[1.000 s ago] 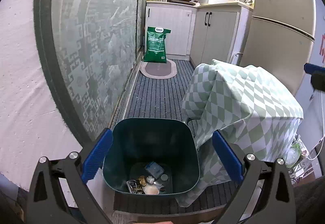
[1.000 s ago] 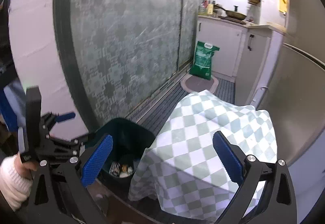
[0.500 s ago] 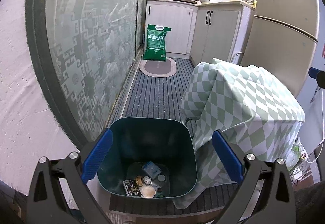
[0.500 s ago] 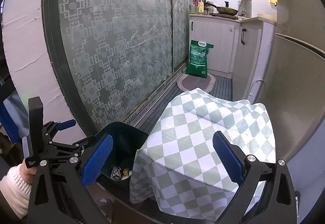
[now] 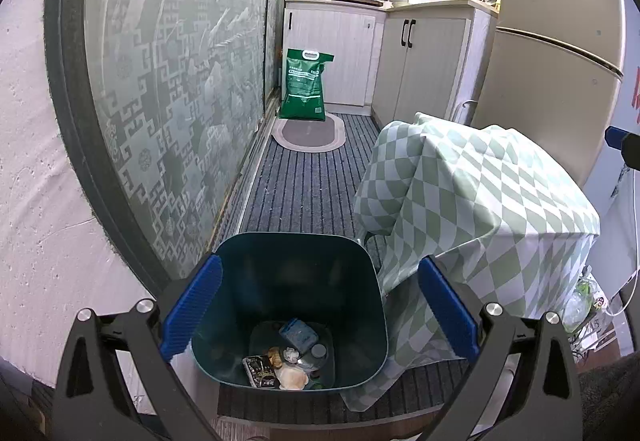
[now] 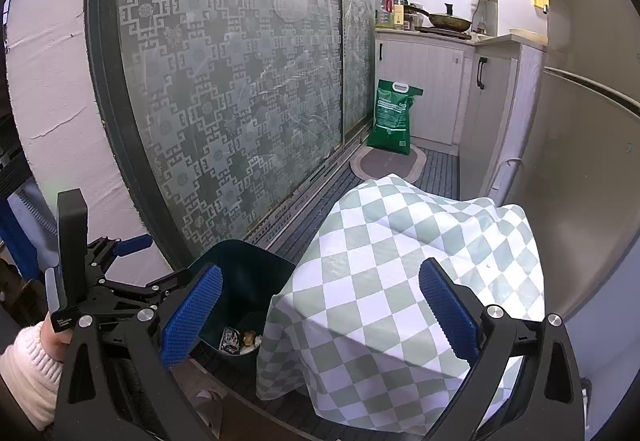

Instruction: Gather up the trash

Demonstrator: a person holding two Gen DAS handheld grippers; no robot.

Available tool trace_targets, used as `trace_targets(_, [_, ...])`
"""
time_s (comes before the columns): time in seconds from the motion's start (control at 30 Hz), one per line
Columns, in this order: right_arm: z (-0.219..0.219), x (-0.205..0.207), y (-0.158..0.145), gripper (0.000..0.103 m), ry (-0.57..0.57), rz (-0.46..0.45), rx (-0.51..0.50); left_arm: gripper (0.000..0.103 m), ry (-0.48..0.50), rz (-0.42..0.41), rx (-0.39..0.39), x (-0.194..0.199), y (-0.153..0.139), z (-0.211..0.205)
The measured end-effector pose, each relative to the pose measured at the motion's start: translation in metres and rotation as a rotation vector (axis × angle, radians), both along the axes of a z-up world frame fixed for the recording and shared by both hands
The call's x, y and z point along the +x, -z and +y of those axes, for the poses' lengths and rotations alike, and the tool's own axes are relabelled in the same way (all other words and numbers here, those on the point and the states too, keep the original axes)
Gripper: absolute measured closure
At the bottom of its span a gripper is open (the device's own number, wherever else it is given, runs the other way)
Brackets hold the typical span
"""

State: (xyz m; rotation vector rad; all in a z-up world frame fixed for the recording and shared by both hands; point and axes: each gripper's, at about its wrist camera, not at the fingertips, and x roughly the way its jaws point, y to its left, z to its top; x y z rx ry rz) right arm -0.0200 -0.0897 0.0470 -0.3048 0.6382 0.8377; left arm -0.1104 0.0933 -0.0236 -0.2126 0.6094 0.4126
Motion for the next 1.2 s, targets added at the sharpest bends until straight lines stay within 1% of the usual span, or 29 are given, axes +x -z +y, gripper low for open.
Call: trace_targets(1.2, [0.0000,0.0004,0.0006,0.003,0.000,0.002,-0.002,0.003,0.011,0.007,-0.001,0.0012,-0.0002,-0.0038])
